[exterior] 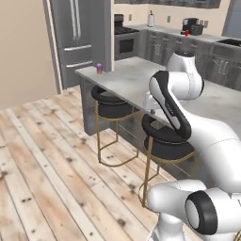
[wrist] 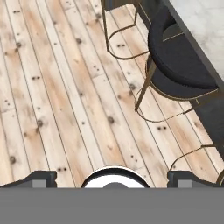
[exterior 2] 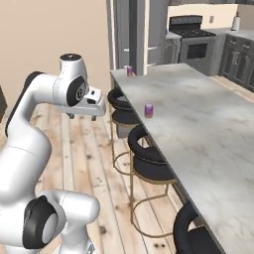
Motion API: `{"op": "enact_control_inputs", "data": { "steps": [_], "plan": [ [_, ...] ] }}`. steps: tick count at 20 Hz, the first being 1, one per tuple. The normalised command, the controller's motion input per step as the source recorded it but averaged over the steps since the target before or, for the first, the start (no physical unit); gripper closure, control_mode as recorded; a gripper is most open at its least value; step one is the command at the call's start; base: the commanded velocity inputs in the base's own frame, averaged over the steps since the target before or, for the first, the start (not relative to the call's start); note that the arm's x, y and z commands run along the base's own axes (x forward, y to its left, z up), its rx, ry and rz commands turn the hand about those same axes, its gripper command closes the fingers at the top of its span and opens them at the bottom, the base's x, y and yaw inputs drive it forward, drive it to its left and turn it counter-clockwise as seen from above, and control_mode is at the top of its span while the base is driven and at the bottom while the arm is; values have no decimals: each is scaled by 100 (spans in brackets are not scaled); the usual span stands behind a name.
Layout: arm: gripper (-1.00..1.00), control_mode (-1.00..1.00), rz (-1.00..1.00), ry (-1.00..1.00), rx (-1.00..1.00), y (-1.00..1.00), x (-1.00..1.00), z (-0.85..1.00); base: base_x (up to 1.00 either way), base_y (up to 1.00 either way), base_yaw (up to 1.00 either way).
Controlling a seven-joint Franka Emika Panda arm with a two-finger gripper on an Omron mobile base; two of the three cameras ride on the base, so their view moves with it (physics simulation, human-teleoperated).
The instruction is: Four empty soda cans are scattered around the kitchen. Gather all the cans and cluster them next to the stove for recycling.
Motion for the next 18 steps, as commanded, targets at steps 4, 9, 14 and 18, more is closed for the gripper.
{"op": "enact_control_inputs", "data": {
  "steps": [4, 9, 14, 18],
  "plan": [
    [-100, 100, 0, 0, 0, 0, 0, 0, 35, 45, -31],
    [-100, 100, 0, 0, 0, 0, 0, 0, 30, 40, -35],
    [-100, 100, 0, 0, 0, 0, 0, 0, 29, 40, -35],
    [-100, 100, 0, 0, 0, 0, 0, 0, 24, 39, -35]
  ]
}}
